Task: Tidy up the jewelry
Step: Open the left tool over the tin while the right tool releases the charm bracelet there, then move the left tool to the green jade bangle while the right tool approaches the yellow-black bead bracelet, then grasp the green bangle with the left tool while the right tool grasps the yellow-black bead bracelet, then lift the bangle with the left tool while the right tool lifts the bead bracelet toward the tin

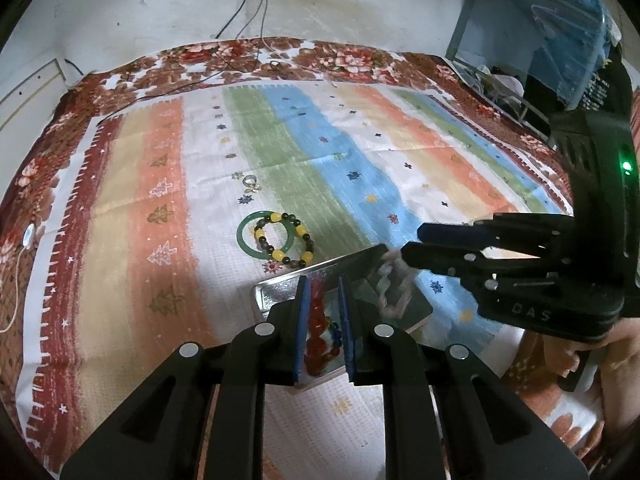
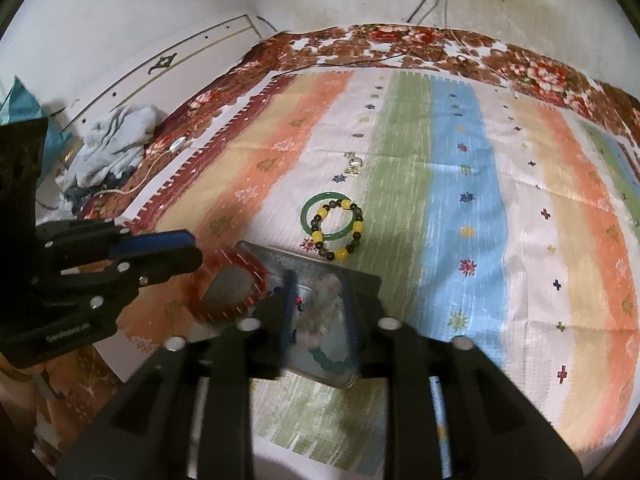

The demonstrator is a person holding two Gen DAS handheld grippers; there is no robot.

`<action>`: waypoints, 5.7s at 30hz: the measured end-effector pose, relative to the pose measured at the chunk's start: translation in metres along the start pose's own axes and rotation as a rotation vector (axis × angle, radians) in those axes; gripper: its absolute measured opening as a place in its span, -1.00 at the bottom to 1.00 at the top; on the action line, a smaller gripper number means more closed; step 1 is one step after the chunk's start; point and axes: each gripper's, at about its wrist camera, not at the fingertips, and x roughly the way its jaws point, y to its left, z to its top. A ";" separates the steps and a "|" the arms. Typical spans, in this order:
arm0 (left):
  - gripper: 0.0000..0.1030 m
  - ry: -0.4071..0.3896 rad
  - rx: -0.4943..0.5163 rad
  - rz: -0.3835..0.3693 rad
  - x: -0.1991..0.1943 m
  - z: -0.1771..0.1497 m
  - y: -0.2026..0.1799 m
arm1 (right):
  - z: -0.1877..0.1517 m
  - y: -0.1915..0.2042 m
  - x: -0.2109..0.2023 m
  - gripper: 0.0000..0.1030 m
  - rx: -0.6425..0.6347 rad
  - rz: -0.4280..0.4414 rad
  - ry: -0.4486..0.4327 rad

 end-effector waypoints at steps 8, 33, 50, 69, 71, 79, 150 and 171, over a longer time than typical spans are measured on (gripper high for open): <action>-0.38 -0.001 -0.024 0.091 0.005 0.004 0.017 | 0.002 -0.007 0.006 -0.21 0.009 -0.028 0.006; -0.38 0.082 -0.028 0.164 0.055 0.041 0.048 | 0.036 -0.022 0.043 -0.20 0.011 -0.059 0.017; -0.36 0.122 -0.016 0.187 0.082 0.061 0.056 | 0.063 -0.037 0.086 -0.20 0.009 -0.075 0.081; -0.32 0.270 -0.076 0.141 0.140 0.073 0.087 | 0.075 -0.049 0.137 -0.20 -0.015 -0.011 0.247; -0.32 0.284 -0.072 0.142 0.145 0.072 0.088 | 0.076 -0.052 0.142 -0.20 -0.013 -0.010 0.260; -0.32 0.328 -0.075 0.145 0.162 0.071 0.097 | 0.075 -0.053 0.163 -0.20 -0.026 0.029 0.332; -0.82 0.234 -0.040 0.189 0.145 0.084 0.097 | 0.087 -0.047 0.139 -0.75 -0.089 -0.064 0.219; -0.82 0.110 -0.058 0.189 0.097 0.090 0.087 | 0.087 -0.042 0.099 -0.75 -0.044 -0.074 0.098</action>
